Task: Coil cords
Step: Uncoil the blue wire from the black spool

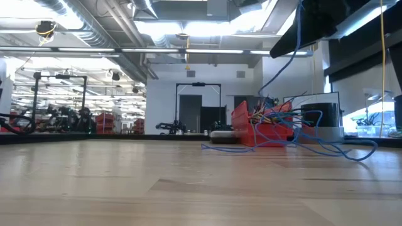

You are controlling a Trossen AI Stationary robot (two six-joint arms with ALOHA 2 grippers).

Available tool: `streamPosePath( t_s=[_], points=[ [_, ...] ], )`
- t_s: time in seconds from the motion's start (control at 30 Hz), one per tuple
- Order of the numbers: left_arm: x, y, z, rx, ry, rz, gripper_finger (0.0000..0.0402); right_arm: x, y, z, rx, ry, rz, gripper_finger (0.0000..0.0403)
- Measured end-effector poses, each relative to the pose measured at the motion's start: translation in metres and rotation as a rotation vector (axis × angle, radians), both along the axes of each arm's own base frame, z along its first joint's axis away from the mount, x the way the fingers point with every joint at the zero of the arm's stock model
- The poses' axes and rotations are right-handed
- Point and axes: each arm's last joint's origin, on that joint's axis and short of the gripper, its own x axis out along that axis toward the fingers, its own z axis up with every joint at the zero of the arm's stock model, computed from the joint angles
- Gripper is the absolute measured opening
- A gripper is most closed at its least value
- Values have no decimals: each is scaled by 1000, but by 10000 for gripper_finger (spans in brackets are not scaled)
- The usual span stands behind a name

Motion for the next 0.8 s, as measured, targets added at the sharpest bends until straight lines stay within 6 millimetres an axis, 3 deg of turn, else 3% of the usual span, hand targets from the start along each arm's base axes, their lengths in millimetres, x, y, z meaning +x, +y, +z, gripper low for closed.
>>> streamPosePath(
  t_s=[0.17,0.8],
  points=[
    [11,-6,-10,62,-35,-19,166,0,0,0,-7,-2,-7,172],
    [37,-25,-13,138,-81,-104,166,4,1,-6,-18,15,-9,172]
  ],
)
